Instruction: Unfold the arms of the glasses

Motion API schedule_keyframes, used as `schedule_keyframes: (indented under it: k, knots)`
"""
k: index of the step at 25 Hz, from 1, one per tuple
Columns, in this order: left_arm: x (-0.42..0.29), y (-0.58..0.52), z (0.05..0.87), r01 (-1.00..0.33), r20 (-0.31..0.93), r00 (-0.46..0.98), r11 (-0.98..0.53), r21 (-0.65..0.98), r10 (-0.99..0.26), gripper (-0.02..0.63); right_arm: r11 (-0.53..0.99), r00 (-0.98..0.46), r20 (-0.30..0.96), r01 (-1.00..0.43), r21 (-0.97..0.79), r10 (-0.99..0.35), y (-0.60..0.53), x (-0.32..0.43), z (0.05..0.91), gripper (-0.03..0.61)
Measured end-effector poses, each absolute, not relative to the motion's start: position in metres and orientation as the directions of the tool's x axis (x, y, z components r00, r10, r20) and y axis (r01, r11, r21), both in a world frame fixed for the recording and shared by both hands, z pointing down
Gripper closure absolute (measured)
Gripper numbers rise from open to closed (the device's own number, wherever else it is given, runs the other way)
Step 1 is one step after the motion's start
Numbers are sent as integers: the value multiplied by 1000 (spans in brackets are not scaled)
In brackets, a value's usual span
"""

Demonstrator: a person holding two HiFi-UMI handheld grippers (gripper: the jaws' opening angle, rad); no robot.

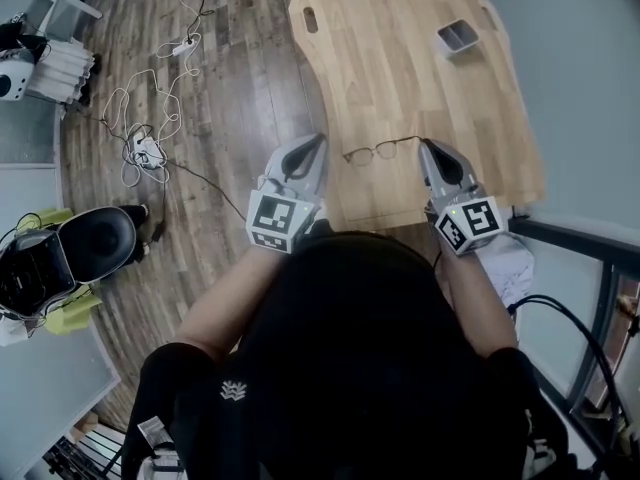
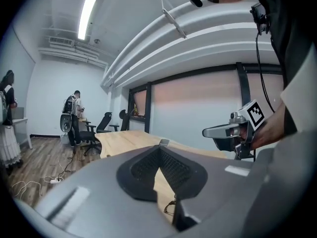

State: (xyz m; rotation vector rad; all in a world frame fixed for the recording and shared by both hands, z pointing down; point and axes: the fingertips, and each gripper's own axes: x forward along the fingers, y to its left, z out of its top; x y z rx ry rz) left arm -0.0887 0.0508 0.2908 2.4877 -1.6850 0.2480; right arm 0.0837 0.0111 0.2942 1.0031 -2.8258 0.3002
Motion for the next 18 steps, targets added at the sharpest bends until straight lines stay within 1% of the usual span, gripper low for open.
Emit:
schedule_keyframes:
  k: [5,11,18]
  knots:
    - [-84,46,295,-928,207,366,-373,8,-907,607,761,-772,191,-633,-144,-606,6,86,297,578]
    - [-83,36,290,-918,202,387,-397,-10,-900,607,754,-756,202,-649,-100,-623,1,94,296,578]
    - [-85,27,297,-913,213,396,-408,-13,-893,607,731,-742,197,-668,-138,-641,-5,110,302,578]
